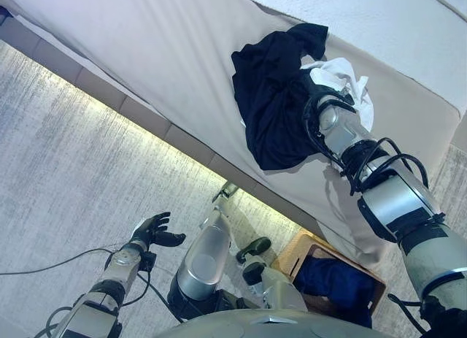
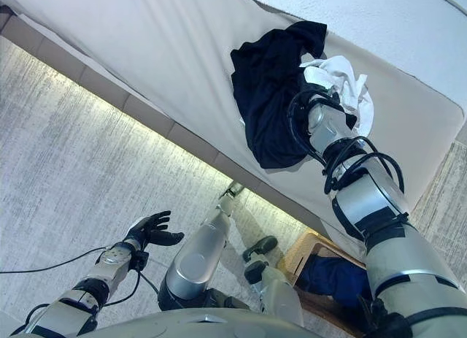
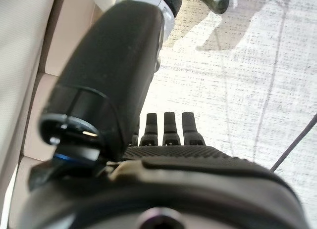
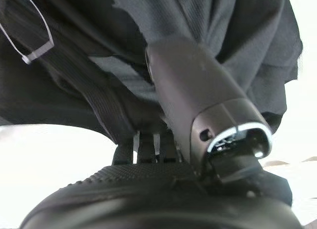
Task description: Pick up the clothes from the bed and place them into the basket
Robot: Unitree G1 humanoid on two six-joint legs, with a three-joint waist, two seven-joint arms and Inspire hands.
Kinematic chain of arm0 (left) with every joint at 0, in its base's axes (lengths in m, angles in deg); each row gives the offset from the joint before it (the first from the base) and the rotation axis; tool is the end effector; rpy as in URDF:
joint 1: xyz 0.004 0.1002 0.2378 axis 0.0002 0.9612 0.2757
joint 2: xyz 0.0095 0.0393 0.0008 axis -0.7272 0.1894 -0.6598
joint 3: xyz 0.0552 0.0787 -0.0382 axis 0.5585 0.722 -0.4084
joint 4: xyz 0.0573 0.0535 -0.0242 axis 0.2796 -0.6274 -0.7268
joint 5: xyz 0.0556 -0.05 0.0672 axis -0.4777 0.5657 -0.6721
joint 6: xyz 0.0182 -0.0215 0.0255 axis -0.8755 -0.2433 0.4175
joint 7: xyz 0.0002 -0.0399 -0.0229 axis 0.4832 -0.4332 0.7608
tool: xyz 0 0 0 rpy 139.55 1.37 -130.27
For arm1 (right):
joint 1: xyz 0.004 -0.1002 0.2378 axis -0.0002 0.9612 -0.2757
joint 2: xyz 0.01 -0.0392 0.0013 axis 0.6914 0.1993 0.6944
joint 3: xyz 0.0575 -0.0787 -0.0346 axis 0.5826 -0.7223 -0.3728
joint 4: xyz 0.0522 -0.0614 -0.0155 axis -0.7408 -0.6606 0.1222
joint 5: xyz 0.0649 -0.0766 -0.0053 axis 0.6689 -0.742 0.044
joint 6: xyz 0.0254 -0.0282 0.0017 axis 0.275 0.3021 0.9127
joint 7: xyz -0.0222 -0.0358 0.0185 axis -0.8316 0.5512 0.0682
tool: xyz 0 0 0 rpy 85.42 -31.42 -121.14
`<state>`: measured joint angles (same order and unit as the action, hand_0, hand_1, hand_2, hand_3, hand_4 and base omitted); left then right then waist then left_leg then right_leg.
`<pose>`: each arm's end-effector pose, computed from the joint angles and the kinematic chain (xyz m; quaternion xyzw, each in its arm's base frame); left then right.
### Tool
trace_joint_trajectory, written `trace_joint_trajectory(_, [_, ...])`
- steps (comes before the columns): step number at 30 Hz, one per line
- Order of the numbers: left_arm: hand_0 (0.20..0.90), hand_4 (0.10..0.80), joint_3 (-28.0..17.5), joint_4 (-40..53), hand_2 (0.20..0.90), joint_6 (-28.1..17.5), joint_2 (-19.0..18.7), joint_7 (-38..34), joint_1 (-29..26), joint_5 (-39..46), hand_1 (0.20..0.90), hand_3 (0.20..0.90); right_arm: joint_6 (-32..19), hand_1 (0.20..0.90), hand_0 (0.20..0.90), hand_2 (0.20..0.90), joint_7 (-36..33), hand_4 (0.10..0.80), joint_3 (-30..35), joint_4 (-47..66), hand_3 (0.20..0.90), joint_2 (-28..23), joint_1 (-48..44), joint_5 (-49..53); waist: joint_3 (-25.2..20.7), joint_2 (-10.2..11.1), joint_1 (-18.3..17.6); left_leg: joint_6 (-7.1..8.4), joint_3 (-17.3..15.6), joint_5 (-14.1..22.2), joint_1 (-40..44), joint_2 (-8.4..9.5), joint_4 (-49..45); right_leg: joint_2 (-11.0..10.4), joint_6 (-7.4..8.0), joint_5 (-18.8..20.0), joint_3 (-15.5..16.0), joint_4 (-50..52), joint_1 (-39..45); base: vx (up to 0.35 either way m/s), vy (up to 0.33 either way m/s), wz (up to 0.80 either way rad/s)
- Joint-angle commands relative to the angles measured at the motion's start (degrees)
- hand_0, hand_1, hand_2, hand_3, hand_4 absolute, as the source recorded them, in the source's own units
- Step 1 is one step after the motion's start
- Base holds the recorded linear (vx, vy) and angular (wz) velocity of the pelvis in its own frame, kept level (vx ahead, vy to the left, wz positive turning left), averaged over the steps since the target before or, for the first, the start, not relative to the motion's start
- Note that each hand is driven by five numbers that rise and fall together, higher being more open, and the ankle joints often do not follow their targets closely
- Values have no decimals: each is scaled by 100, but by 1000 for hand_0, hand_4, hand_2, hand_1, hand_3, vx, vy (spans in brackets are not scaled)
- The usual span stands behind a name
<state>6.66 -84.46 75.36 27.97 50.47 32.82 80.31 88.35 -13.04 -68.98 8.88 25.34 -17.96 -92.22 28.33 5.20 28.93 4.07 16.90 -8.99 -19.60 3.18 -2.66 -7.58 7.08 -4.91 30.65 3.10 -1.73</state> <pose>0.1680 0.2548 -0.0659 0.1436 0.3859 0.0081 0.9113 0.3683 -0.1791 0.1751 -0.5840 0.0360 -0.0414 0.8099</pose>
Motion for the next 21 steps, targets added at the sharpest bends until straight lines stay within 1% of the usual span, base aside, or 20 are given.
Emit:
trace_joint_trajectory(1, [900, 800, -38, 29, 900, -134, -164, -55, 516, 59, 900, 900, -150, 300, 300, 300, -890, 100, -203, 1070, 200, -421, -645, 116, -83, -43, 8, -457, -178, 822, 607, 52, 48, -87, -321, -53, -227, 928, -249, 0, 0, 0])
trace_joint_trajectory(4, [900, 800, -64, -15, 900, -177, -117, -105, 655, 27, 900, 900, -203, 300, 300, 300, -1376, 100, 17, 1662, 200, -612, -625, 182, -255, 6, -88, -457, -178, 838, 798, 40, 137, -63, -329, -74, -330, 872, -125, 33, 5, -3])
trace_joint_trajectory(7, [900, 800, -137, -94, 900, -182, -89, -91, 818, -42, 900, 900, -272, 300, 300, 300, -1754, 100, 337, 2192, 200, -806, -554, 42, -482, 43, -212, -474, -206, 903, 1024, 42, 171, -46, -320, -56, -466, 815, 21, 63, 26, -10])
trace_joint_trajectory(12, [900, 800, -253, -186, 900, -142, -82, -57, 1047, -216, 900, 900, -299, 300, 300, 300, -2068, 100, 668, 2824, 200, -1270, -512, -161, -893, 135, -394, -503, -299, 989, 1412, 40, 276, 39, -262, -20, -664, 619, 341, 65, -4, -18])
trace_joint_trajectory(13, [900, 800, -285, -188, 900, -99, -88, -43, 1106, -283, 900, 900, -264, 300, 300, 300, -2096, 100, 716, 2961, 200, -1439, -501, -155, -1026, 163, -437, -508, -321, 1009, 1507, 41, 300, 60, -240, 3, -712, 561, 429, 0, 39, -9])
trace_joint_trajectory(14, [900, 800, -290, -192, 900, -65, -90, -38, 1155, -320, 900, 900, -236, 300, 300, 300, -2119, 100, 762, 3070, 200, -1614, -497, -159, -1159, 168, -495, -549, -338, 897, 1506, 84, 287, 45, -239, 155, -669, 473, 462, 5, 35, -9])
trace_joint_trajectory(15, [900, 800, -313, -216, 900, -34, -79, -31, 1182, -378, 900, 900, -216, 300, 300, 300, -2173, 100, 770, 3121, 200, -1770, -521, -140, -1287, 193, -550, -557, -365, 908, 1589, 87, 316, 55, -229, 156, -711, 420, 534, 8, 42, -7])
trace_joint_trajectory(16, [900, 800, -322, -246, 900, 87, -65, -21, 1204, -422, 900, 900, -101, 300, 300, 300, -2157, 100, 752, 3207, 200, -2055, -602, -66, -1518, 221, -643, -567, -426, 929, 1727, 85, 345, 61, -209, 166, -768, 349, 657, 69, -7, -8])
trace_joint_trajectory(19, [900, 800, -287, -263, 900, 194, -1, -54, 1275, -493, 900, 900, 32, 300, 300, 300, -2238, 100, 736, 3179, 200, -2554, -763, 43, -1860, 246, -806, -588, -584, 970, 1985, 73, 423, 74, -156, 252, -864, 251, 816, 30, -5, -20])
trace_joint_trajectory(21, [900, 800, -266, -318, 900, 270, -7, -46, 1269, -587, 900, 900, 62, 300, 300, 300, -2277, 100, 612, 3032, 200, -2889, -997, 200, -2029, 276, -913, -589, -675, 967, 2124, 75, 508, 100, -126, 299, -928, 161, 893, -20, -21, -18])
